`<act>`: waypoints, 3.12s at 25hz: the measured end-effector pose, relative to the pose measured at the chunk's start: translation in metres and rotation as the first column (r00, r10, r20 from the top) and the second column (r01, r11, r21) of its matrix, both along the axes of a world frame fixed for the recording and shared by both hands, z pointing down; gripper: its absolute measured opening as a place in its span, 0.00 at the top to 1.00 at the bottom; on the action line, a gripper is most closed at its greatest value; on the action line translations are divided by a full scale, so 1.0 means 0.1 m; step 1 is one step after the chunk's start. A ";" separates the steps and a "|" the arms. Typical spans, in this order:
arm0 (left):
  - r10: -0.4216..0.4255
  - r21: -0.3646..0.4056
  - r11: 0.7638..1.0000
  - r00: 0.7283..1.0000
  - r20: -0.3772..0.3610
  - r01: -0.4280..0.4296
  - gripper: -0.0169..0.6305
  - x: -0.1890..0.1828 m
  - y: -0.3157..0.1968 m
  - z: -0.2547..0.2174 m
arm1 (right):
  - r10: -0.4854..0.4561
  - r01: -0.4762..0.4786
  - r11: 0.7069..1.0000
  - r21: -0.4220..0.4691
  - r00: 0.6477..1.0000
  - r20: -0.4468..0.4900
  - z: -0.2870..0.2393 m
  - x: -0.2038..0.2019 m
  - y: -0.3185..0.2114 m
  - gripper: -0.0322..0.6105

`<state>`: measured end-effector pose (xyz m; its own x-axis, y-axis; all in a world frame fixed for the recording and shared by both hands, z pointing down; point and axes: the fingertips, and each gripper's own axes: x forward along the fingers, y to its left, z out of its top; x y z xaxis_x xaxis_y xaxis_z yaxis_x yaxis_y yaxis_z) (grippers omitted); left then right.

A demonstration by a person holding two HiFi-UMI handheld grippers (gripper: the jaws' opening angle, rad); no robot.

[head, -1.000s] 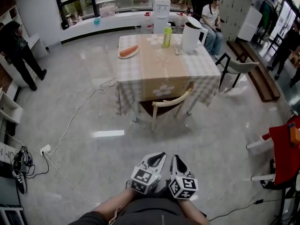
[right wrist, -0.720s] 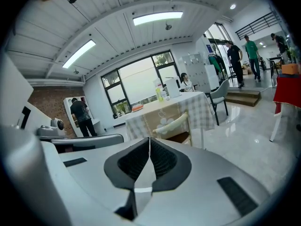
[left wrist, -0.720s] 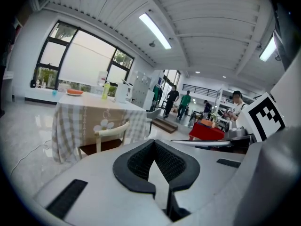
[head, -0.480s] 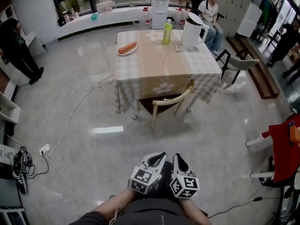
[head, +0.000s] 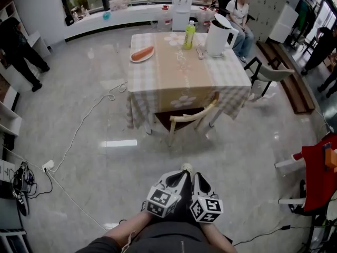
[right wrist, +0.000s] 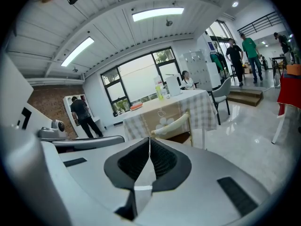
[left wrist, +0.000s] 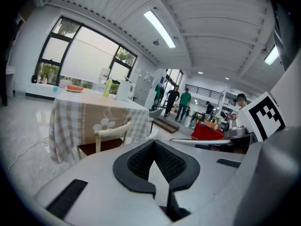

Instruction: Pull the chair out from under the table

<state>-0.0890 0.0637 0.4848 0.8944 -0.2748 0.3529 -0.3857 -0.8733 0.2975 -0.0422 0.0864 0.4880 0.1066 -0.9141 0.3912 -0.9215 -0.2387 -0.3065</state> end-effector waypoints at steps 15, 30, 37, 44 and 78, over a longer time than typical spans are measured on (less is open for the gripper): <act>-0.066 0.010 0.998 0.998 0.014 0.066 0.96 0.78 -0.90 -0.01 | -0.066 0.066 0.998 0.018 0.998 0.023 -0.01 0.84 -0.95 0.93; -0.089 0.030 0.996 0.995 0.048 0.087 0.96 1.44 -1.63 0.06 | -0.137 0.136 0.991 0.014 0.989 0.063 0.08 1.56 -1.73 0.93; -0.119 0.059 0.992 0.990 0.071 0.115 0.96 1.64 -1.94 0.14 | -0.183 0.183 0.983 -0.018 0.983 0.024 0.22 1.87 -2.06 0.93; -0.132 0.090 0.989 0.977 0.165 0.118 0.96 1.80 -2.22 0.36 | -0.386 0.377 0.921 -0.094 0.916 -0.111 0.42 2.05 -2.47 0.93; 0.240 0.013 0.899 0.518 0.821 -0.438 0.59 1.97 -2.74 1.94 | -0.775 0.318 -0.116 -0.941 -0.621 -0.115 1.98 2.28 -3.01 0.66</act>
